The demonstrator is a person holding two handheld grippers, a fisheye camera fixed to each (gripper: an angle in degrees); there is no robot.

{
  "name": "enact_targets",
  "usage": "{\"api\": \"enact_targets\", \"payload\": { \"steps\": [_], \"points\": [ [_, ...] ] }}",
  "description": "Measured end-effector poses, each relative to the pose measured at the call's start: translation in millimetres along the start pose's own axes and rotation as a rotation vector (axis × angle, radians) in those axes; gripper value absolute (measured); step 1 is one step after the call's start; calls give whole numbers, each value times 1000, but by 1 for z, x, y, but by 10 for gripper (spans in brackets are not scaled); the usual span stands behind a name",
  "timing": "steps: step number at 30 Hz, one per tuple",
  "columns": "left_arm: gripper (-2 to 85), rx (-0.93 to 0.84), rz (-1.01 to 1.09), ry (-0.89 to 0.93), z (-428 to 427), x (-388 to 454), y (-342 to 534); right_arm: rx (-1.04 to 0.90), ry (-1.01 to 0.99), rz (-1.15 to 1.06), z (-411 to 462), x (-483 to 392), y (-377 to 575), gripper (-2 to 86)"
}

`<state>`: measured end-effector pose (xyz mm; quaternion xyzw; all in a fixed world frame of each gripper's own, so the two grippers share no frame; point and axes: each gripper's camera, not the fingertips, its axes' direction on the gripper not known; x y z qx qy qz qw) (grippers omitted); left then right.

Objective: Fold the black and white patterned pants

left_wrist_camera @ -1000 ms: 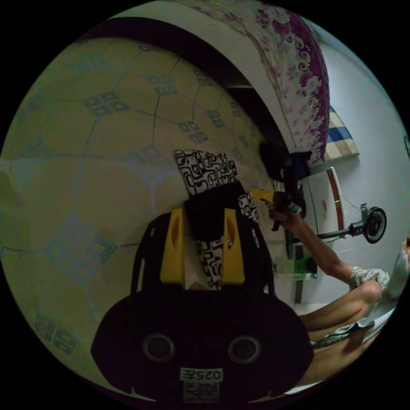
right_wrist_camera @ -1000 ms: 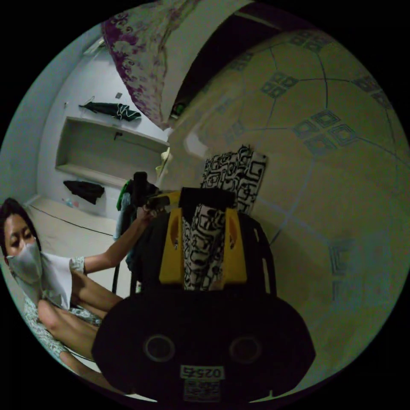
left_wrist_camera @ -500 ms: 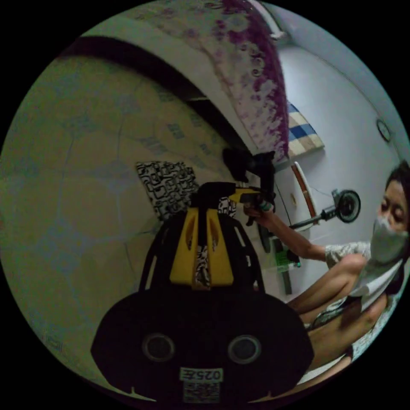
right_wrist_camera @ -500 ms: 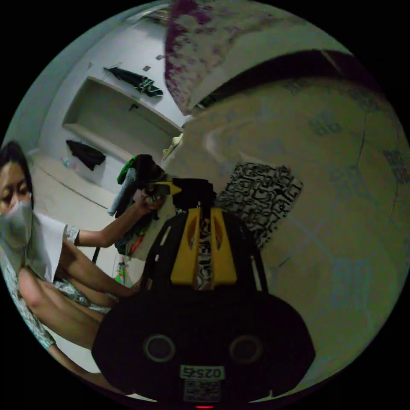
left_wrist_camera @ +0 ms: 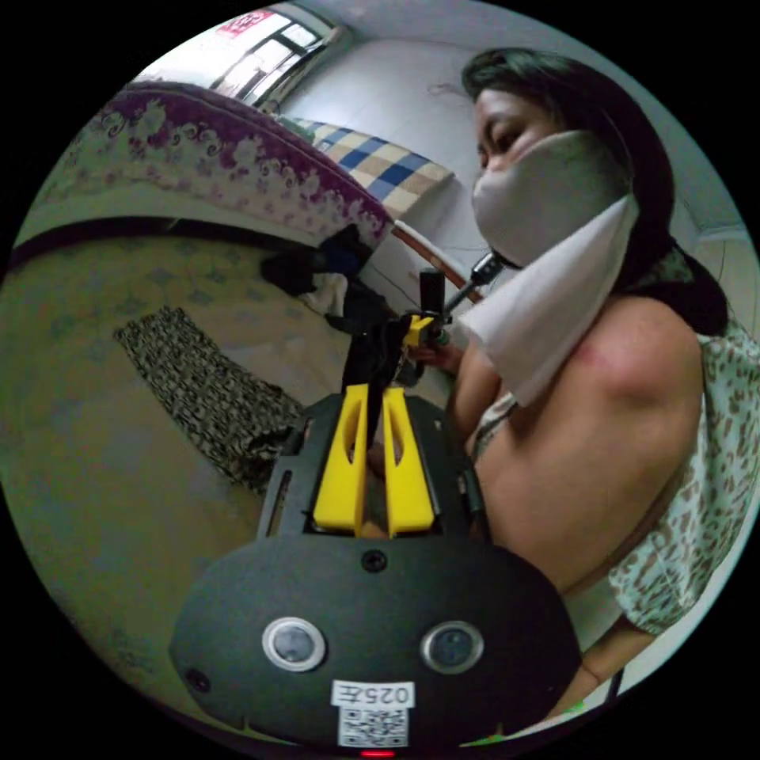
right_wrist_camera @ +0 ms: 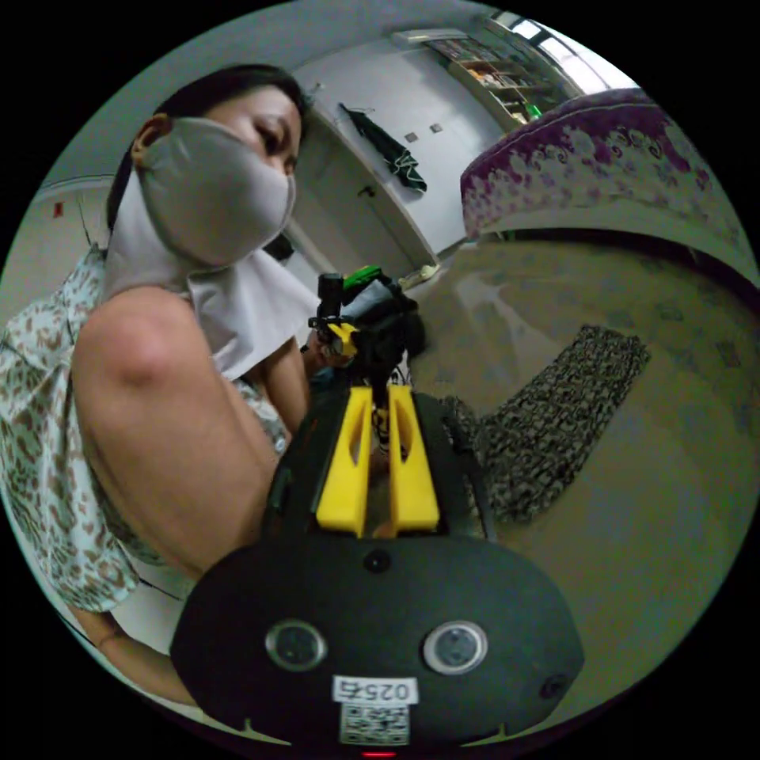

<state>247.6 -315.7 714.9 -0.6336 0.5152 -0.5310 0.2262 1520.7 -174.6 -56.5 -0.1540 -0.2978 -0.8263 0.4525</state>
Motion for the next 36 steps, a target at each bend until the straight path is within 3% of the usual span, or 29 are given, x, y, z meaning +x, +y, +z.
{"api": "enact_targets", "payload": {
  "steps": [7, 14, 18, 21, 24, 27, 29, 33, 36],
  "points": [
    [-11, -150, -165, 48, 33, -23, 58, -92, 17, 152, 32, 28, 45, 37],
    [-10, -99, -268, -15, 9, -120, 26, -50, -136, 298, 38, 186, -20, 37],
    [-10, -154, -341, -90, 20, -207, 9, -71, -124, 418, 59, 290, -41, 34],
    [-10, -212, -494, -39, 36, -271, 20, -155, -73, 517, 85, 348, -35, 32],
    [-10, -158, -625, 148, 30, -306, 39, -93, -178, 591, 86, 372, -28, 31],
    [-10, -110, -534, 185, 13, -298, 41, -57, -217, 544, 80, 363, -36, 32],
    [-6, -98, -500, 147, 4, -291, 39, -44, -194, 526, 79, 360, -42, 37],
    [28, -206, -527, -94, 5, -292, 44, -86, -94, 536, 89, 372, -40, 90],
    [47, -34, -593, -67, -27, -280, 77, 26, -158, 529, 68, 358, -18, 129]
  ]
}}
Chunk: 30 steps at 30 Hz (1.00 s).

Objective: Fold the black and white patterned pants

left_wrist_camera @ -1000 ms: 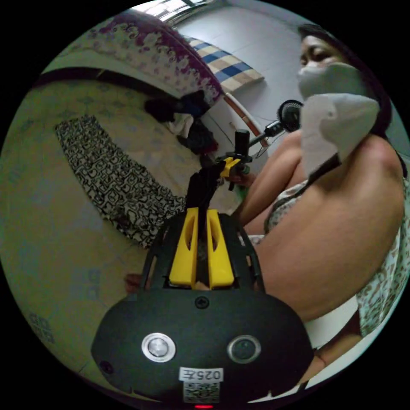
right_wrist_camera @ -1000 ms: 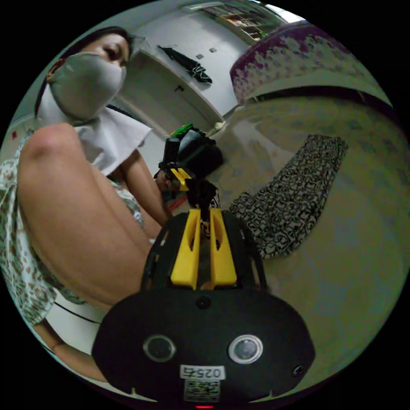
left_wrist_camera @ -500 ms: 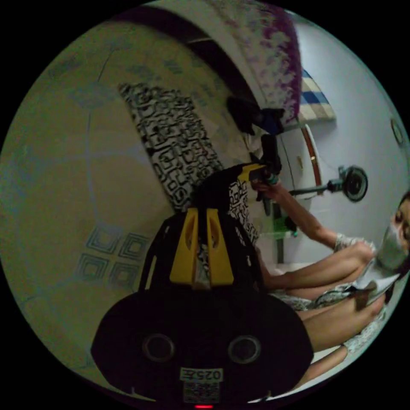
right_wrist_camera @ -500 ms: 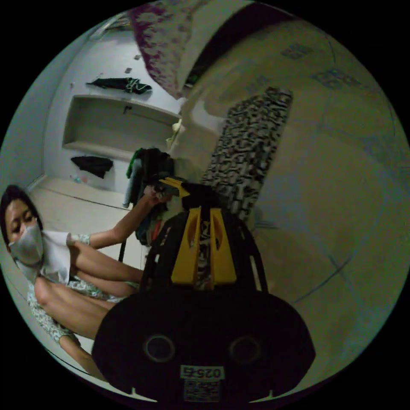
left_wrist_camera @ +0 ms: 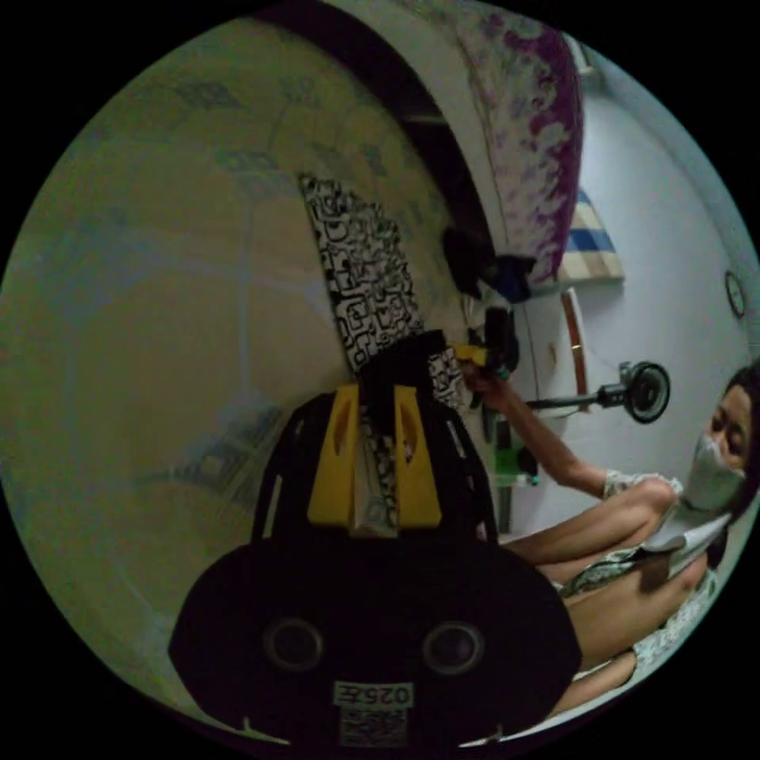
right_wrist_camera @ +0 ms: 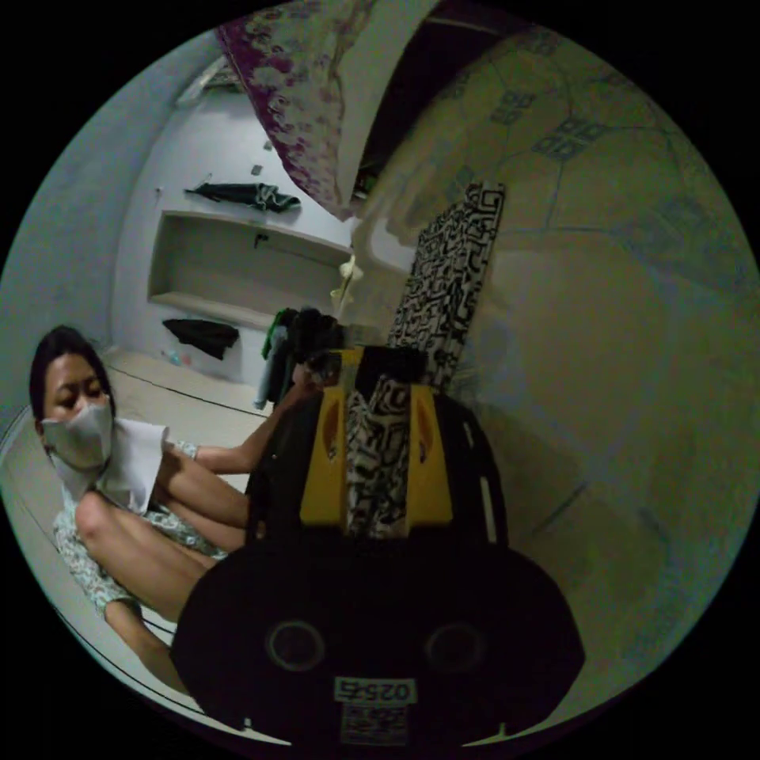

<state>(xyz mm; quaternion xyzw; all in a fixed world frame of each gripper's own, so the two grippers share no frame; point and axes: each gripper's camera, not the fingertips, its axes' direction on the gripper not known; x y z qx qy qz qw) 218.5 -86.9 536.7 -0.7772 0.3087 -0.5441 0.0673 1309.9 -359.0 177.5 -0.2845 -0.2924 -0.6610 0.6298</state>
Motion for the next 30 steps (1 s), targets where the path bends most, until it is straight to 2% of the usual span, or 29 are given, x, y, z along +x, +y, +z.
{"api": "enact_targets", "payload": {
  "steps": [4, 7, 9, 19, 21, 24, 28, 30],
  "points": [
    [97, 82, 151, 116, -25, 23, 80, 13, -32, -60, -6, -38, 69, 152],
    [117, 110, 267, 12, -11, 56, 147, -65, 102, -111, 19, -74, 126, 165],
    [111, 52, 364, -136, 12, 69, 173, -88, 177, -162, 39, -91, 151, 166],
    [77, -23, 472, -171, 45, 54, 160, -105, 254, -262, 87, -108, 140, 125],
    [36, -123, 386, -134, 59, 37, 153, -170, 268, -256, 102, -102, 135, 81],
    [-7, -149, 221, 19, 65, 16, 149, -218, 212, -230, 111, -96, 133, 47],
    [-10, -174, 44, 76, 64, -9, 155, -219, 179, -202, 111, -92, 137, 50],
    [-5, -138, -9, 172, 60, -24, 160, -209, 193, -243, 114, -96, 145, 65]
  ]
}}
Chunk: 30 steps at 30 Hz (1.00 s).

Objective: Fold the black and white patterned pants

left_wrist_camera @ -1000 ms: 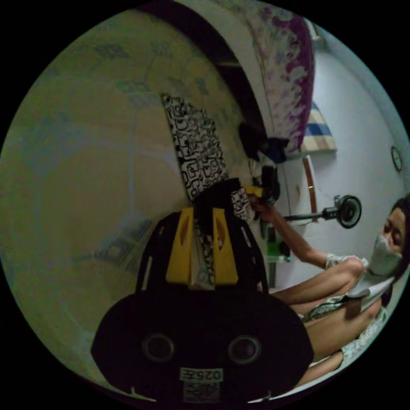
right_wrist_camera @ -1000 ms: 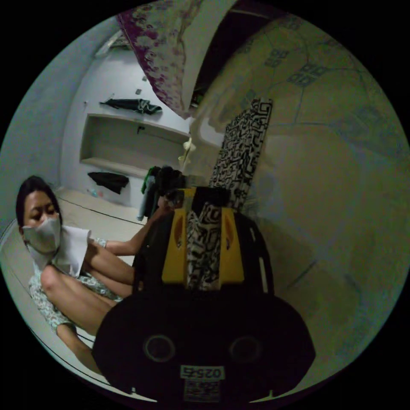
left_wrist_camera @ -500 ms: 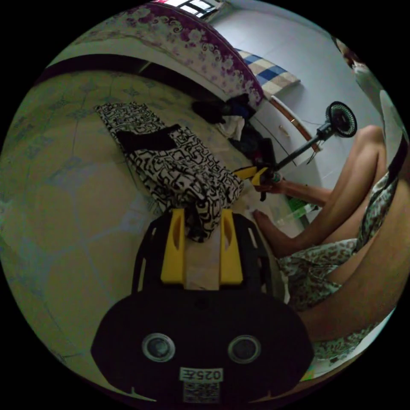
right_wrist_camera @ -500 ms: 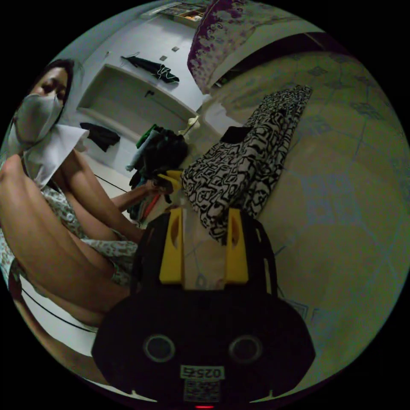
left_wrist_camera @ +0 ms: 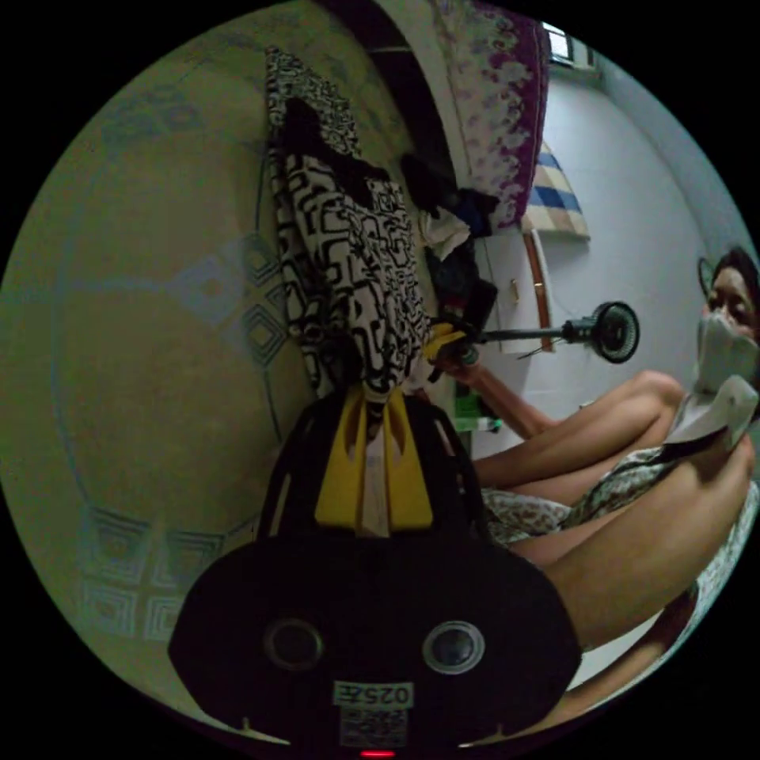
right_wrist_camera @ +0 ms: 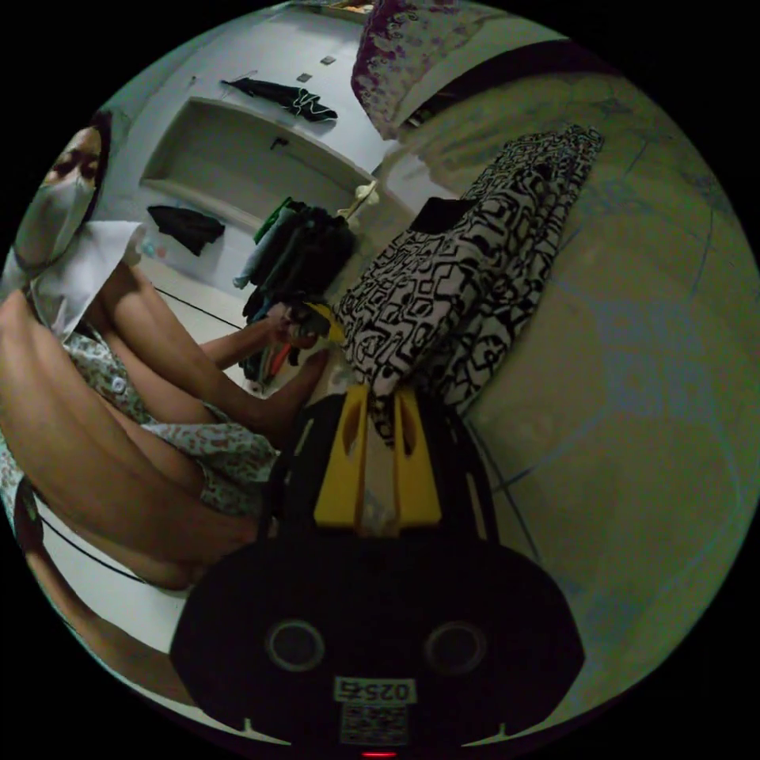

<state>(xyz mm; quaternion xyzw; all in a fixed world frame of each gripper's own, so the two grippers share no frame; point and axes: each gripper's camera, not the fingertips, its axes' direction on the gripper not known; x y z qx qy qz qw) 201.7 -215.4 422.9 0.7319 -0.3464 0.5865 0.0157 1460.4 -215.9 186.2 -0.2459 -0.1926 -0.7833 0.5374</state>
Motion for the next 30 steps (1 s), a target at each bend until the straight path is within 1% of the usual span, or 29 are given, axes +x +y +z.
{"api": "enact_targets", "payload": {
  "steps": [1, 2, 4, 5, 6, 7, 8, 9, 11, 14, 15, 16, 18, 19, 21, 26, 28, 30],
  "points": [
    [-2, 11, 15, 1, -2, -1, 1, 0, 8, -9, 0, -2, 1, 70],
    [12, 31, 79, -16, -7, 3, 3, 10, 39, -31, -1, -8, 3, 81],
    [53, 80, 220, -118, -18, 18, 7, 26, 113, -90, -3, -22, 5, 96],
    [88, 120, 321, -241, -22, 31, 12, 28, 169, -128, -2, -31, 6, 98],
    [89, 153, 373, -346, -22, 37, 15, 8, 201, -170, 3, -36, 6, 92],
    [90, 148, 379, -371, -19, 38, 13, -10, 212, -182, 7, -37, 5, 81],
    [50, 84, 379, -357, -11, 34, 6, -48, 236, -186, 17, -34, 3, 60],
    [19, 11, 354, -344, -1, 27, -5, -45, 258, -161, 23, -29, 2, 49],
    [-5, -97, 310, -325, 12, 15, -23, -37, 195, -124, 22, -18, -2, 39],
    [-13, -151, 301, -247, 12, 4, -40, -23, 108, -48, 12, -6, -3, 28],
    [-13, -172, 293, -190, 7, 4, -44, -19, 60, -11, 3, -4, -4, 25],
    [-14, -174, 290, -167, 4, 5, -44, -10, 29, -3, -2, -5, -4, 23],
    [-15, -181, 295, -79, -11, 14, -43, -5, -114, 26, -17, -13, -5, 19],
    [-15, -180, 290, -53, -14, 16, -43, -8, -147, 32, -20, -16, -6, 18],
    [-15, -142, 295, 47, -31, 31, -44, 18, -247, 18, -31, -33, -9, 15],
    [-15, -22, 396, 30, -63, 64, -78, 148, -314, -40, -67, -46, -41, 15],
    [-14, 19, 417, 9, -72, 64, -108, 196, -326, -58, -80, -33, -65, 17],
    [-11, 49, 398, -42, -76, 45, -160, 224, -298, -14, -87, 6, -102, 25]
  ]
}}
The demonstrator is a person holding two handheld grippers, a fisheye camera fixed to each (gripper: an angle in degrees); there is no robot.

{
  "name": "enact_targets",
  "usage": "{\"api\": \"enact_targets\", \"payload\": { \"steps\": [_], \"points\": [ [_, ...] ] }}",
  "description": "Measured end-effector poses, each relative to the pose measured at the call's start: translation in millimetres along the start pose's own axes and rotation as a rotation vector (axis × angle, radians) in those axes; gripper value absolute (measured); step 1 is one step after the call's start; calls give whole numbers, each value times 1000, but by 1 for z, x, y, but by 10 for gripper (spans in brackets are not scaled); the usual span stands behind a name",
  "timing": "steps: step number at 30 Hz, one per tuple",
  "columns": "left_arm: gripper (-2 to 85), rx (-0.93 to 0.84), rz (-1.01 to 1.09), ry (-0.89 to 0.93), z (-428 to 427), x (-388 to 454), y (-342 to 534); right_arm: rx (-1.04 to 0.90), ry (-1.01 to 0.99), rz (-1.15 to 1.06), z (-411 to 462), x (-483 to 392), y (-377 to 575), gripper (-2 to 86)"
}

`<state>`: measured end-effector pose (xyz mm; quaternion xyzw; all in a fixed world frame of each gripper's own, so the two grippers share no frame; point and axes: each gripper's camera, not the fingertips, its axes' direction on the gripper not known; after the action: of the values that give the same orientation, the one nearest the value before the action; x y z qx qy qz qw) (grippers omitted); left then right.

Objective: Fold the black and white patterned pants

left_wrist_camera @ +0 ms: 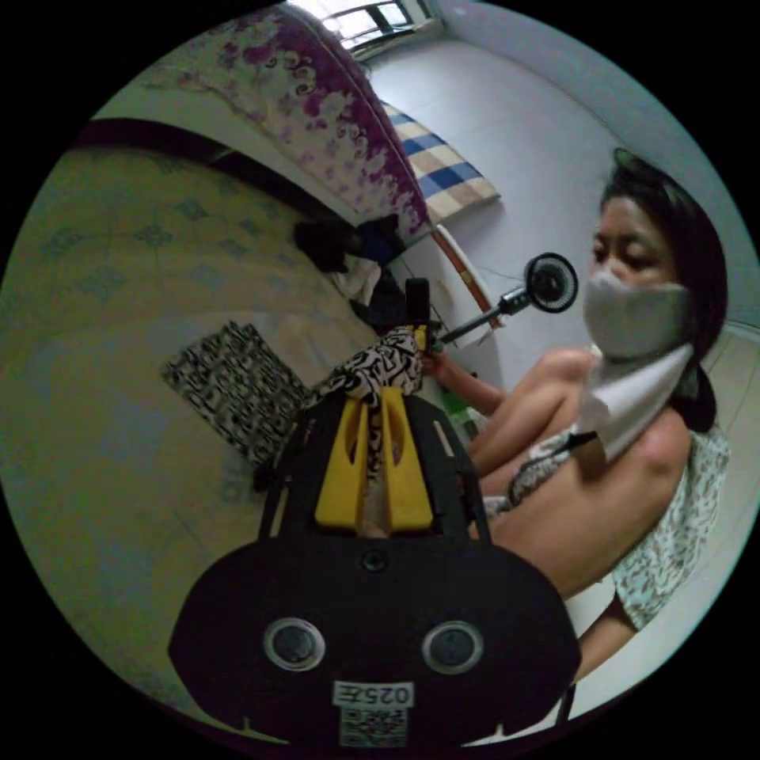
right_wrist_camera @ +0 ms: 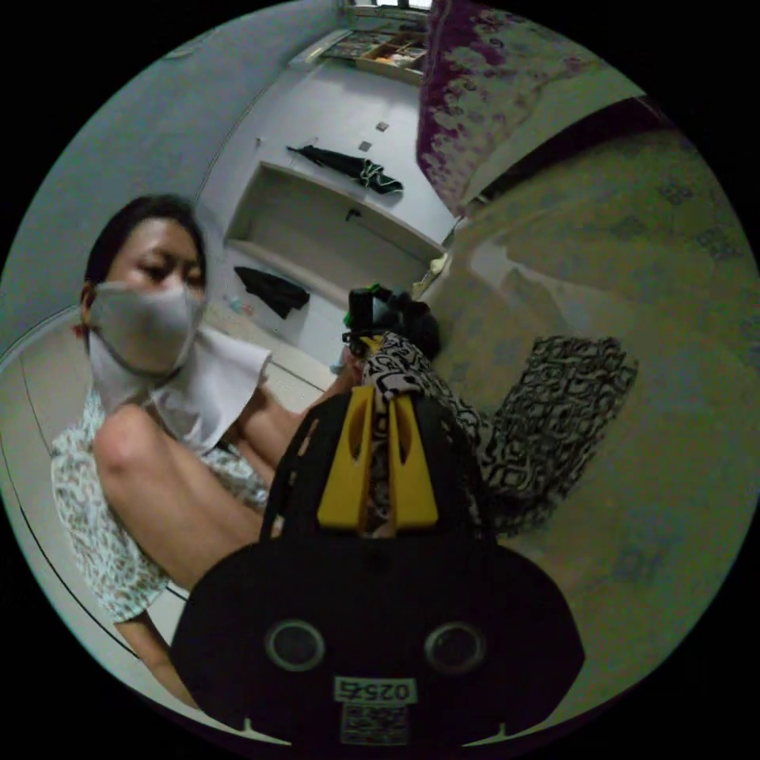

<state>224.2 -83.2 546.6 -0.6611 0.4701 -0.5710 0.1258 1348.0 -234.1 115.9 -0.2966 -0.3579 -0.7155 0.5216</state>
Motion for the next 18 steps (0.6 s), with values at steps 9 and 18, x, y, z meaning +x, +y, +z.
{"api": "enact_targets", "payload": {
  "steps": [9, 18],
  "points": [
    [57, 64, -601, -2, 30, -235, -39, -53, 44, 326, -21, 210, -61, 113],
    [127, 104, -649, -180, 112, -178, 12, -19, 327, 317, 6, 149, 32, 194]
  ]
}}
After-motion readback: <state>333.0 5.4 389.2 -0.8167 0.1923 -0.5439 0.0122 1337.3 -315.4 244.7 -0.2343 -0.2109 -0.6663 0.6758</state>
